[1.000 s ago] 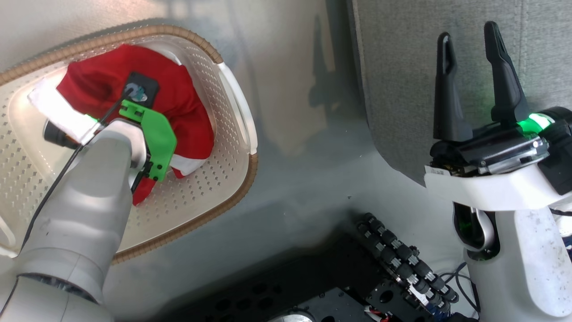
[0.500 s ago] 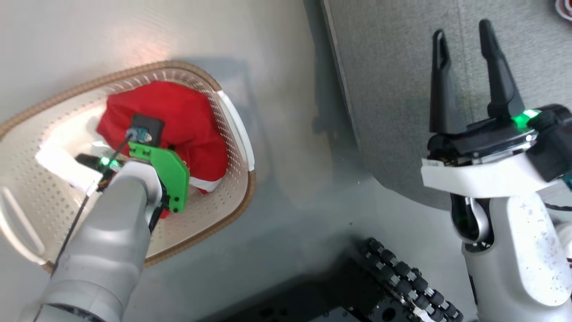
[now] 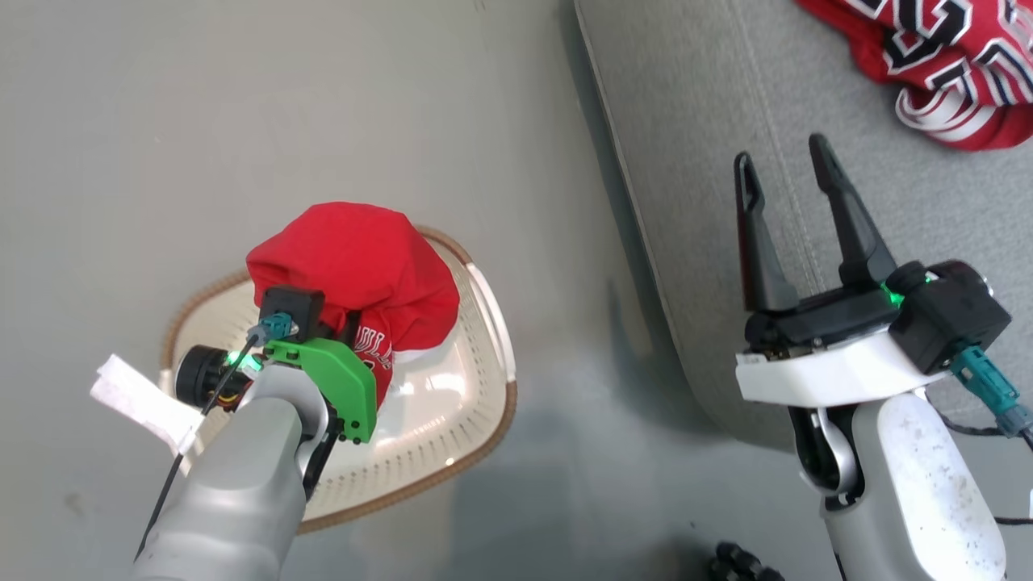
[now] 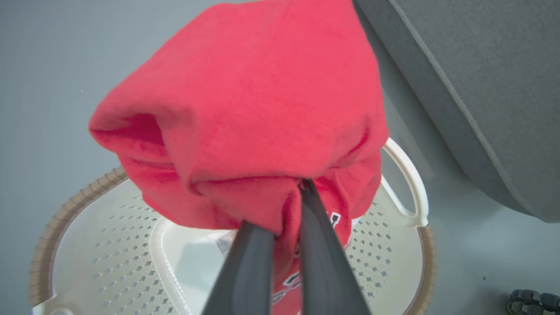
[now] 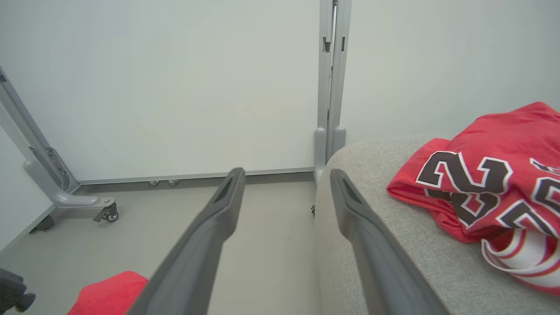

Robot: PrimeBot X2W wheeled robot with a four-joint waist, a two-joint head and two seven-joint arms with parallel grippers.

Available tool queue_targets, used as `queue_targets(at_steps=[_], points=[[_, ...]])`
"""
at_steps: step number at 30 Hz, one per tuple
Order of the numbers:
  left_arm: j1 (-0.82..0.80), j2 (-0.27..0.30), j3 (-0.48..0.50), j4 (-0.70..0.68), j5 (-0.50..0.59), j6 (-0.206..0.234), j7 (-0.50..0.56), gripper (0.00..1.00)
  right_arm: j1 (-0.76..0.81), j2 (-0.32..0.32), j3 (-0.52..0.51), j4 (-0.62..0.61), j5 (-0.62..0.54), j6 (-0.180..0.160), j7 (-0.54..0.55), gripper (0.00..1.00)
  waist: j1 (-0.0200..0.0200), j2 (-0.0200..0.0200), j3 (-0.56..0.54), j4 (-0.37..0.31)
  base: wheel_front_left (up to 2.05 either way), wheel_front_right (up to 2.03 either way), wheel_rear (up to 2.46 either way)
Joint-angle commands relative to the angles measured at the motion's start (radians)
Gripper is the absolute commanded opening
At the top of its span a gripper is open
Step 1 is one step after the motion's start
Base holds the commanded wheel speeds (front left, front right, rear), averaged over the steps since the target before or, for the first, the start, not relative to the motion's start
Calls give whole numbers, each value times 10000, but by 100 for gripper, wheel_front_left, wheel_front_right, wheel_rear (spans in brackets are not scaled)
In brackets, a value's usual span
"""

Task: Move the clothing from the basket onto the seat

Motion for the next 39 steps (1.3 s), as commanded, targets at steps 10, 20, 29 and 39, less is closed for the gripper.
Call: queue_targets(at_steps=[10,20,29,39], points=[[2105,331,1483,-3313,125,6,-75,0,1322,-270,153,415,29,-14,-30,100,0,0,-4048,1265,0,0,0],[4360,-195,2904,-7666,337,-36,-74,0,2139,-411,378,635,95,-14,-30,100,0,0,-5118,1304,0,0,0],[5245,-79,3105,-10551,317,-39,-64,0,2376,-663,842,724,97,-12,-30,100,0,0,-5342,1284,0,0,0],[5494,334,2029,-12527,-318,-41,-63,0,2421,-682,678,695,120,-12,-30,100,0,0,-5210,1366,0,0,0]])
